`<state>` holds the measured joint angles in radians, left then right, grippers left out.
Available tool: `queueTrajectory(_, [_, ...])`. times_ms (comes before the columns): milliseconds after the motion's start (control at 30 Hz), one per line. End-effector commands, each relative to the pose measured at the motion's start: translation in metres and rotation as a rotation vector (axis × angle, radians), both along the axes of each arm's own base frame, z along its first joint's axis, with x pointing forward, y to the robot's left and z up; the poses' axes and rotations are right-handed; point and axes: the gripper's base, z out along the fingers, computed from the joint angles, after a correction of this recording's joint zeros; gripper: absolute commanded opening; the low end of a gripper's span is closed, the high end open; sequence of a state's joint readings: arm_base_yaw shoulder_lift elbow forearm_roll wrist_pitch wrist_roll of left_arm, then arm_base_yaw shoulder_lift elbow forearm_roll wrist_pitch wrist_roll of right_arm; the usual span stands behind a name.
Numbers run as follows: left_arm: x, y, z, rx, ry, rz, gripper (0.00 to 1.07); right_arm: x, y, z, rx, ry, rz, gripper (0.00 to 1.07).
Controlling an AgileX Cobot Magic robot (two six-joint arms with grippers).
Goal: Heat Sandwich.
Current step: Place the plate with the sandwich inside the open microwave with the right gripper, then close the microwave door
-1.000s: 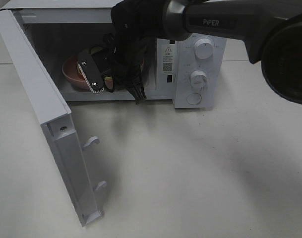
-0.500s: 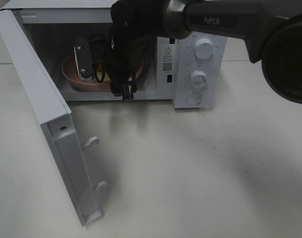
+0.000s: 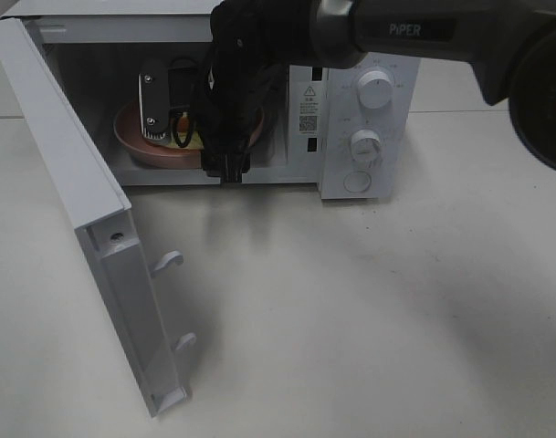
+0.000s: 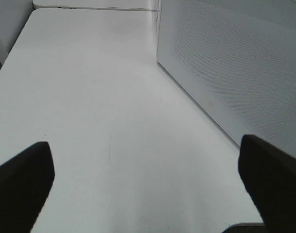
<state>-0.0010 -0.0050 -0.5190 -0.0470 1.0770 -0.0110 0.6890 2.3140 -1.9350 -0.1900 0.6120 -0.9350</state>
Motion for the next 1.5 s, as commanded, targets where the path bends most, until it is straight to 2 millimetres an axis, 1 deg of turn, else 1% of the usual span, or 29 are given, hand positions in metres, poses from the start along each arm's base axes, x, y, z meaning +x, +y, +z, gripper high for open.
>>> queueTrajectory(33, [-0.002,0.0,0.0,-0.009,-0.02,0.002,0.98,-0.004,-0.005,0.004,0.016,-0.015,-0.001,0.76])
queueTrajectory(233, [-0.002,0.0,0.0,-0.009,-0.02,0.002,0.98,-0.012,-0.01,0.004,0.024,-0.016,0.003,0.76])
queueTrajectory(300, [-0.002,0.0,0.0,-0.009,-0.02,0.002,0.98,-0.019,-0.014,0.006,0.037,-0.027,0.012,0.76])
queueTrajectory(400, [-0.002,0.0,0.0,-0.009,-0.02,0.002,0.98,-0.023,-0.017,0.006,0.046,-0.033,0.017,0.76])
queueTrajectory(533, [-0.002,0.0,0.0,-0.009,-0.02,0.002,0.98,-0.038,-0.029,0.008,0.046,-0.029,0.026,0.76])
queueTrajectory(600, [-0.002,0.0,0.0,-0.009,-0.02,0.002,0.98,-0.041,-0.031,0.008,0.045,-0.027,0.026,0.76])
queueTrajectory(667, [-0.002,0.0,0.0,-0.009,-0.02,0.002,0.98,-0.049,-0.037,0.012,0.06,-0.024,0.012,0.76])
queueTrajectory(767, [-0.002,0.0,0.0,-0.009,-0.02,0.002,0.98,-0.054,-0.041,0.014,0.062,-0.018,0.006,0.76])
queueTrajectory(833, [-0.002,0.0,0.0,-0.009,-0.02,0.002,0.98,-0.063,-0.048,0.021,0.062,-0.018,0.006,0.76])
queueTrajectory(933, [-0.002,0.0,0.0,-0.009,-0.02,0.002,0.98,-0.068,-0.053,0.024,0.061,-0.015,0.005,0.76])
queueTrajectory(967, [-0.002,0.0,0.0,-0.009,-0.02,0.002,0.98,-0.074,-0.057,0.027,0.064,-0.012,-0.001,0.76])
queueTrajectory(1000, [-0.002,0.0,0.0,-0.009,-0.02,0.002,0.98,-0.074,-0.057,0.027,0.064,-0.012,-0.001,0.76])
queueTrajectory(1067, [-0.002,0.0,0.0,-0.009,-0.02,0.002,0.98,-0.08,-0.062,0.029,0.069,-0.004,-0.014,0.76])
queueTrajectory(1100, [-0.002,0.0,0.0,-0.009,-0.02,0.002,0.98,-0.086,-0.067,0.032,0.072,0.003,-0.025,0.76])
queueTrajectory(1133, [-0.002,0.0,0.0,-0.009,-0.02,0.002,0.98,-0.086,-0.067,0.032,0.072,0.003,-0.025,0.76])
queueTrajectory(1267, [-0.002,0.0,0.0,-0.009,-0.02,0.002,0.98,-0.101,-0.08,0.037,0.077,0.015,-0.041,0.76])
queueTrajectory(1300, [-0.002,0.0,0.0,-0.009,-0.02,0.002,0.98,-0.101,-0.08,0.037,0.077,0.015,-0.041,0.76])
queueTrajectory(1400, [-0.002,0.0,0.0,-0.009,-0.02,0.002,0.98,-0.114,-0.091,0.043,0.11,0.035,-0.1,0.76])
queueTrajectory(1500, [-0.002,0.0,0.0,-0.009,-0.02,0.002,0.98,-0.12,-0.095,0.045,0.138,0.049,-0.146,0.78])
